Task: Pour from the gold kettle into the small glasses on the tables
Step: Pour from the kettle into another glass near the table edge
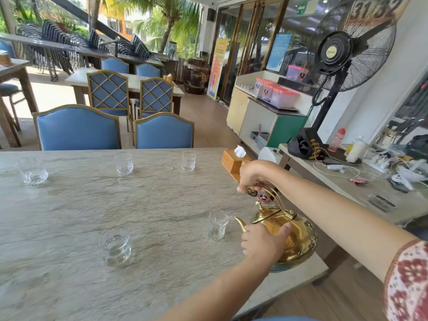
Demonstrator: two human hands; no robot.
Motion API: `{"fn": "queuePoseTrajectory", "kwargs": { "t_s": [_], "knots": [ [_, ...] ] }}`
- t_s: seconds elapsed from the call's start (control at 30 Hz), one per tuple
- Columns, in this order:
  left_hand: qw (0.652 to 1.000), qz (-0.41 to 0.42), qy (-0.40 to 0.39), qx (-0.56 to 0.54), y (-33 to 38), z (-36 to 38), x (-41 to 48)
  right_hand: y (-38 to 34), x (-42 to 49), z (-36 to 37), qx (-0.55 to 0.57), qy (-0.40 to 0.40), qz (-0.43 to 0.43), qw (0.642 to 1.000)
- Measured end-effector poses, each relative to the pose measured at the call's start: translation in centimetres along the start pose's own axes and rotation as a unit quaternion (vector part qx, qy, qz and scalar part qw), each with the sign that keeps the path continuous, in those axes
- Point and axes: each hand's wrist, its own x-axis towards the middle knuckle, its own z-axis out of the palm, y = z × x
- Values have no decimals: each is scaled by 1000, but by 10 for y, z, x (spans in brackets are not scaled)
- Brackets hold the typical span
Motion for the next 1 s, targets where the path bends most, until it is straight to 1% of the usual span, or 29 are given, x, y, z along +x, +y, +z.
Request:
{"fn": "queuePoseTrajectory", "kwargs": {
  "t_s": [0.33,0.57,1.0],
  "knots": [
    [1000,-7,-18,-14,0,-5,-1,-9,-2,1,1,-34,24,999],
    [1000,-2,-13,-15,1,-11,5,-15,2,-4,-9,-30,28,999],
    [999,-6,-36,-13,3,-13,12,-13,19,-4,16,-35,25,999]
  ]
}}
